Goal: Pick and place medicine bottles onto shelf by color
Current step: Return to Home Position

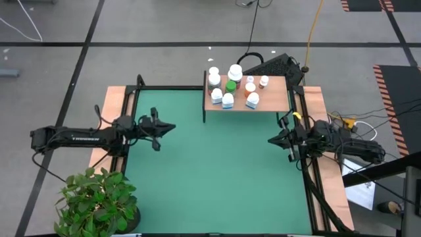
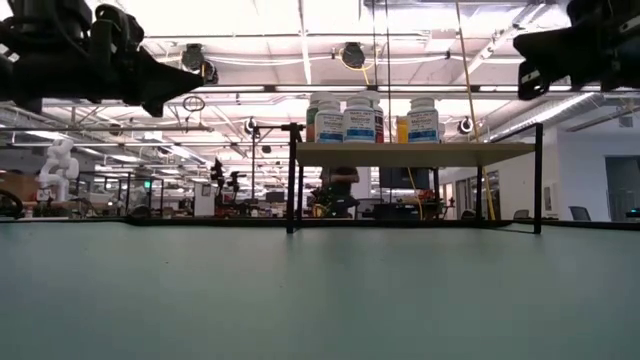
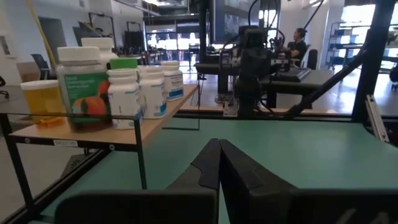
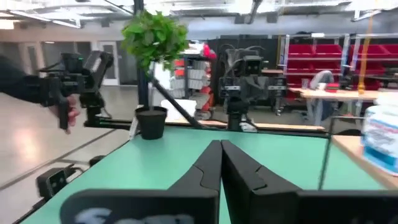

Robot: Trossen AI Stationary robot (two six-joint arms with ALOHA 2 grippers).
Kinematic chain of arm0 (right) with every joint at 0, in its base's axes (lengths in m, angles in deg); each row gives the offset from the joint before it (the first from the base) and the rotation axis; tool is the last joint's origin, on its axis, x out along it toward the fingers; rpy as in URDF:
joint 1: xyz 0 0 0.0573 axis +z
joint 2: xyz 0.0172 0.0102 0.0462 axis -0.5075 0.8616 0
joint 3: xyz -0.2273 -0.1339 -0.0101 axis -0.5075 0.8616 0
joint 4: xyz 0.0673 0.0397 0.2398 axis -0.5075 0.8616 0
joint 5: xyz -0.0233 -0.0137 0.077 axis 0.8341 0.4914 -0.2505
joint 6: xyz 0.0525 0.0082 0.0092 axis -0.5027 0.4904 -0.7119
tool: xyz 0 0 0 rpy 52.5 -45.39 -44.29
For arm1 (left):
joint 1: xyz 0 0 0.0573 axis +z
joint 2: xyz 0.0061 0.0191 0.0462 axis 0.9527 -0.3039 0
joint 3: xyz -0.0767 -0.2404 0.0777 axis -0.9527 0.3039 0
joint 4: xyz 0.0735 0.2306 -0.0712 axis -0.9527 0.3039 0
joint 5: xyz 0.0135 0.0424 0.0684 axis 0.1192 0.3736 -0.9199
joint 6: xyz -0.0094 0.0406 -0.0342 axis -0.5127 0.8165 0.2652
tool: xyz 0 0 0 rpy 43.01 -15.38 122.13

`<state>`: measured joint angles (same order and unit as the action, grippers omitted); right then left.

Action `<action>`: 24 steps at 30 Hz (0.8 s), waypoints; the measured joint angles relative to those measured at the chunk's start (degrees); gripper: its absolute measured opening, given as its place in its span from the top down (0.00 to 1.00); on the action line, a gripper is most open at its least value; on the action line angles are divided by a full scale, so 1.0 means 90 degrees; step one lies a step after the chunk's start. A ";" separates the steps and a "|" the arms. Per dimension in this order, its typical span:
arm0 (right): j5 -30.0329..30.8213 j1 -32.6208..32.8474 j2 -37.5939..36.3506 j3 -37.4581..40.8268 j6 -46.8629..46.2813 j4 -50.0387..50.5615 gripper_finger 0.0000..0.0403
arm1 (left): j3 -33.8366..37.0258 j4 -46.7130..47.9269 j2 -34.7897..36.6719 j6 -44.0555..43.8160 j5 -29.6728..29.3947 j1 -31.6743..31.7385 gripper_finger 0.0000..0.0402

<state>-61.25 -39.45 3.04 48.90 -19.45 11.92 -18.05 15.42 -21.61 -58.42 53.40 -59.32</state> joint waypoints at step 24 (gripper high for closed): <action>0.0063 0.0002 -0.0020 0.0684 -0.1234 -0.0121 1.00 | 0.0496 0.1043 0.0475 0.0090 0.0503 -0.0029 0.96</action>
<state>-60.69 -39.43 2.86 55.05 -30.55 10.83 -13.58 24.80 -17.33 -57.61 57.93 -59.58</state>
